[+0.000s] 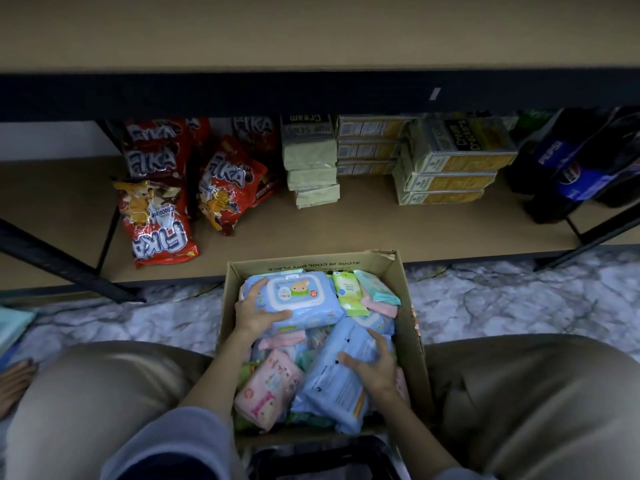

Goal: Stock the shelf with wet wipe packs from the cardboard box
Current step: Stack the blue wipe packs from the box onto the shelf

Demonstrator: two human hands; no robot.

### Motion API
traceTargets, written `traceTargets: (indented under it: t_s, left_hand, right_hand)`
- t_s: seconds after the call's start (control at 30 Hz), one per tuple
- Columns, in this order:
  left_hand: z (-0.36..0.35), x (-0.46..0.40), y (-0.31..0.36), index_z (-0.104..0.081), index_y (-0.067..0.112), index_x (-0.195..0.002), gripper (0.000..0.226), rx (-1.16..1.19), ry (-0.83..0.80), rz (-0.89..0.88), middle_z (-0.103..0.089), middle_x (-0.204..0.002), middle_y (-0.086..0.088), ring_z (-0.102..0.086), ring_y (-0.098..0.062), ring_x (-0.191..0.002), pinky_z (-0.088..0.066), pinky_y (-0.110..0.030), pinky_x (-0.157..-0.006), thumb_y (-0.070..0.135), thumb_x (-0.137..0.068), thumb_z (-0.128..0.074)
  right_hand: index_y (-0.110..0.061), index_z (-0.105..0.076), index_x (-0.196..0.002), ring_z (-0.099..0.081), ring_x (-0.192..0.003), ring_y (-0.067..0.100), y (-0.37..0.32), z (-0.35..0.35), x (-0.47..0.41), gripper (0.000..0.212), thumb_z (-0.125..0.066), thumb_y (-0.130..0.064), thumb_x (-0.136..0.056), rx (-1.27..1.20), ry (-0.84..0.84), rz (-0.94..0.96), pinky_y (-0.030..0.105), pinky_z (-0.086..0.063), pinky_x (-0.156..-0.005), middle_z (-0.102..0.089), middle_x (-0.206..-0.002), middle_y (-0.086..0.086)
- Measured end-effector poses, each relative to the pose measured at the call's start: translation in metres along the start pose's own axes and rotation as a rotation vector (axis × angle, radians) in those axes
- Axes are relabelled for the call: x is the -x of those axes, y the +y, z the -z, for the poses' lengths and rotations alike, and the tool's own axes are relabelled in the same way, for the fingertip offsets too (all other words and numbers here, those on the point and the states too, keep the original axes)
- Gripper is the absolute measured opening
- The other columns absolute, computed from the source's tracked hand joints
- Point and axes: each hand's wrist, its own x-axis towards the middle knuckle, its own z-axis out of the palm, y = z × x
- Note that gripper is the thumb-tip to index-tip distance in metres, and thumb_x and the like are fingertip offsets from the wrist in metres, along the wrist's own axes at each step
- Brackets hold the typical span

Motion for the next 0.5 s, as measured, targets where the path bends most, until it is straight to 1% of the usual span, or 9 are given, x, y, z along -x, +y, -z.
traceTargets:
  t_s: [0.07, 0.1, 0.17, 0.23, 0.27, 0.33, 0.4, 0.43, 0.5]
  left_hand:
    - [-0.001, 0.007, 0.004, -0.043, 0.009, -0.134, 0.075, 0.0, -0.015, -0.038, -0.04, -0.13, -0.007, -0.039, -0.018, -0.114, -0.043, -0.021, -0.076, -0.007, -0.069, -0.076]
    - [0.0, 0.009, 0.004, -0.045, 0.009, -0.132, 0.075, -0.002, -0.008, -0.041, -0.041, -0.13, -0.007, -0.04, -0.017, -0.11, -0.045, -0.025, -0.076, -0.006, -0.066, -0.078]
    - [0.001, 0.011, 0.007, -0.051, 0.014, -0.125, 0.078, -0.001, 0.015, -0.038, -0.045, -0.129, -0.011, -0.044, -0.019, -0.11, -0.045, -0.025, -0.076, 0.002, -0.056, -0.086]
    - [0.003, 0.013, 0.013, -0.056, 0.023, -0.116, 0.079, 0.003, 0.038, -0.048, -0.048, -0.124, -0.016, -0.049, -0.024, -0.11, -0.047, -0.023, -0.076, 0.009, -0.046, -0.09]
    - [0.004, 0.013, 0.015, -0.057, 0.033, -0.11, 0.077, 0.001, 0.039, -0.069, -0.05, -0.122, -0.017, -0.052, -0.026, -0.108, -0.049, -0.024, -0.078, 0.017, -0.042, -0.09]
    - [0.001, -0.003, 0.001, -0.054, 0.055, -0.097, 0.075, -0.047, 0.032, -0.127, -0.052, -0.116, -0.017, -0.057, -0.028, -0.103, -0.053, -0.036, -0.086, 0.039, -0.03, -0.084]
    - [-0.005, -0.024, -0.017, -0.052, 0.058, -0.096, 0.078, -0.059, 0.042, -0.199, -0.053, -0.112, -0.015, -0.059, -0.027, -0.1, -0.053, -0.044, -0.087, 0.046, -0.026, -0.082]
    - [-0.003, -0.022, -0.009, -0.052, 0.057, -0.098, 0.079, -0.075, 0.031, -0.227, -0.053, -0.112, -0.013, -0.059, -0.026, -0.099, -0.052, -0.045, -0.086, 0.046, -0.027, -0.083]
    - [0.01, 0.018, 0.041, -0.052, 0.054, -0.098, 0.075, -0.101, 0.007, -0.294, -0.047, -0.114, -0.009, -0.056, -0.022, -0.101, -0.05, -0.041, -0.091, 0.033, -0.035, -0.087]
  right_hand:
    - [-0.011, -0.055, -0.117, -0.058, -0.103, 0.025, -0.001, 0.002, 0.002, 0.063, -0.085, -0.008, -0.061, 0.008, 0.017, 0.04, 0.036, -0.05, -0.082, -0.057, -0.107, 0.005]
    - [-0.007, -0.056, -0.115, -0.058, -0.1, 0.025, -0.002, 0.004, 0.003, 0.058, -0.083, -0.005, -0.063, 0.021, 0.021, 0.065, 0.032, -0.049, -0.078, -0.058, -0.104, 0.006]
    - [-0.004, -0.058, -0.11, -0.059, -0.095, 0.024, -0.005, 0.009, 0.003, 0.048, -0.079, -0.001, -0.068, 0.045, 0.02, 0.125, 0.026, -0.045, -0.073, -0.06, -0.098, 0.009]
    - [-0.011, -0.058, -0.107, -0.06, -0.096, 0.026, -0.009, 0.013, 0.006, 0.042, -0.078, -0.003, -0.07, 0.072, 0.006, 0.176, 0.029, -0.047, -0.076, -0.061, -0.1, 0.012]
    - [-0.018, -0.058, -0.105, -0.06, -0.097, 0.027, -0.011, 0.015, 0.008, 0.042, -0.078, -0.009, -0.07, 0.097, 0.013, 0.207, 0.031, -0.048, -0.079, -0.061, -0.102, 0.014]
    - [-0.029, -0.057, -0.102, -0.057, -0.097, 0.029, -0.017, 0.019, 0.011, 0.042, -0.075, -0.028, -0.063, 0.149, 0.041, 0.27, 0.031, -0.045, -0.08, -0.061, -0.102, 0.015]
    - [-0.032, -0.056, -0.101, -0.054, -0.097, 0.027, -0.033, 0.025, 0.015, 0.045, -0.067, -0.039, -0.059, 0.179, 0.037, 0.348, 0.028, -0.039, -0.079, -0.06, -0.102, 0.011]
    - [-0.031, -0.056, -0.103, -0.054, -0.098, 0.025, -0.045, 0.028, 0.018, 0.047, -0.065, -0.045, -0.059, 0.188, 0.031, 0.387, 0.028, -0.039, -0.081, -0.059, -0.104, 0.01]
    - [-0.025, -0.058, -0.11, -0.053, -0.098, 0.02, -0.075, 0.038, 0.027, 0.053, -0.066, -0.048, -0.063, 0.182, 0.007, 0.476, 0.027, -0.039, -0.081, -0.058, -0.105, 0.005]
